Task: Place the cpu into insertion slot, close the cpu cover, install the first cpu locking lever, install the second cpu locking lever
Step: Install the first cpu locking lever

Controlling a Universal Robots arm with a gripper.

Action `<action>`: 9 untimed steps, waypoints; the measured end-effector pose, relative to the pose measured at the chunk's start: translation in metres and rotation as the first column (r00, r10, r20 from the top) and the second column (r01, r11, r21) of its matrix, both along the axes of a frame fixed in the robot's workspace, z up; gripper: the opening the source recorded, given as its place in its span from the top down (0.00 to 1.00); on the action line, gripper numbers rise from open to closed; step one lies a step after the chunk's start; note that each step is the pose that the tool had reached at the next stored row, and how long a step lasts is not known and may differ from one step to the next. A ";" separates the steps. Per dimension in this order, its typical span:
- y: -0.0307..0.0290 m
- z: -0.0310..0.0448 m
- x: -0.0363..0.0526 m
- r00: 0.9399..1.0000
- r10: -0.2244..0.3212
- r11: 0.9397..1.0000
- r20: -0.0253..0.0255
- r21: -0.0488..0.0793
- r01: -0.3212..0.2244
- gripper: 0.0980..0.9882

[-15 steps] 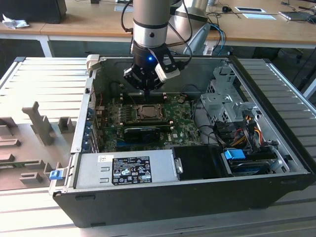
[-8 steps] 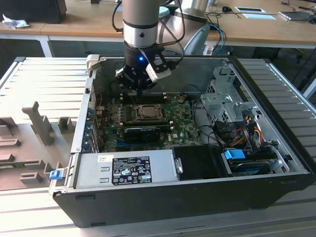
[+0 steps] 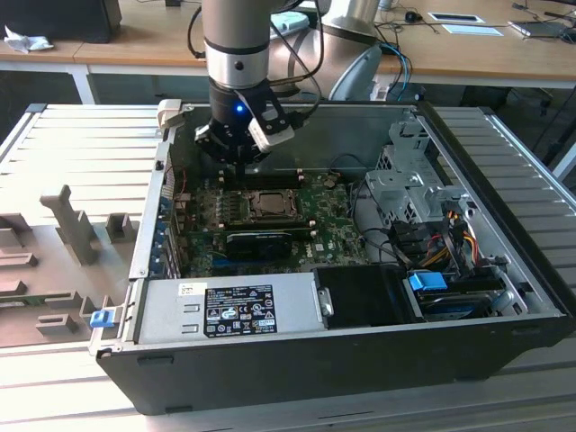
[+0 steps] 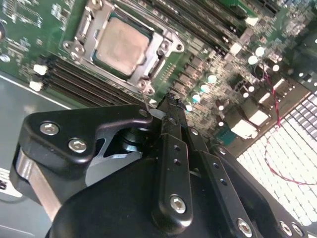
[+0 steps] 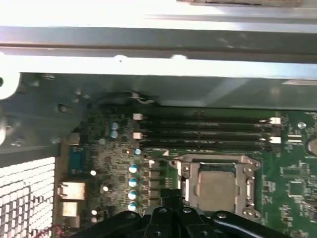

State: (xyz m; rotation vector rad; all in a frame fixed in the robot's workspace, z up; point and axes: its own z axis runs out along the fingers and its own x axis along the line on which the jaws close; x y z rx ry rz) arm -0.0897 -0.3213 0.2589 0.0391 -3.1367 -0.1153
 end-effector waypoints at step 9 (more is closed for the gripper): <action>0.0019 -0.0005 -0.0176 1.000 0.013 1.000 0.000 0.010 -0.013 0.99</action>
